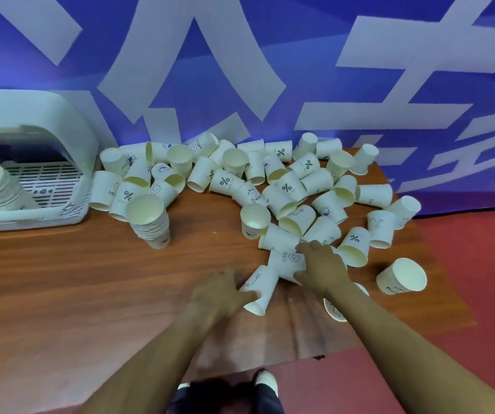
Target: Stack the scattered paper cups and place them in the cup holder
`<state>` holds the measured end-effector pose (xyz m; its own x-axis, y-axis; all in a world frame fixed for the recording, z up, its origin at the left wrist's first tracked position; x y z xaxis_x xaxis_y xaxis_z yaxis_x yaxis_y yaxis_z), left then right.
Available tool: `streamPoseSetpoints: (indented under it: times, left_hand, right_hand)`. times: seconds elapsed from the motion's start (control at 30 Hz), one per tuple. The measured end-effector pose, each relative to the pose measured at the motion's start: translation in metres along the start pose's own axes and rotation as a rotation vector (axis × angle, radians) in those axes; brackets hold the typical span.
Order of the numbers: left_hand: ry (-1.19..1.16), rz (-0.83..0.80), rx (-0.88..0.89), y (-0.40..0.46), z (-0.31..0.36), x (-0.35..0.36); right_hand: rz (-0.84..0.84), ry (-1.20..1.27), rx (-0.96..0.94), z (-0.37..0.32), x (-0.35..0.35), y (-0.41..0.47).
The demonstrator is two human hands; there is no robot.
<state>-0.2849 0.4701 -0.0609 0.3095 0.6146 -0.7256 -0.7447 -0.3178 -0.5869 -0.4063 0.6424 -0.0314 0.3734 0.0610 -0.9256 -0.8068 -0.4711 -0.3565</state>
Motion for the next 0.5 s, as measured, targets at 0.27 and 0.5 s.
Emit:
streamPoseSetpoints:
  times: [0.27,0.5]
  left_hand:
    - [-0.082,-0.011,-0.209,0.011,0.016,0.053]
    - [-0.13,0.039,-0.212,0.015,0.015,0.048]
  right_hand:
    - [-0.11,-0.156,-0.149,0.028,0.027,0.022]
    - [-0.053,-0.106,-0.205,0.031,0.021,0.026]
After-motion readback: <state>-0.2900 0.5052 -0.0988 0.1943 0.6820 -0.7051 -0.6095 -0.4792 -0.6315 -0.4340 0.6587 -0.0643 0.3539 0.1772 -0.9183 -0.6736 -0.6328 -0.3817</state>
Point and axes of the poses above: each hand's wrist, its own y-axis towards the middle knuckle, its own x-axis out of the palm, z = x × y, the point moved 5 cm from there along y, towards the middle knuckle, and after that the axes turned 3 degrees about -x, right-handed, at the moved point
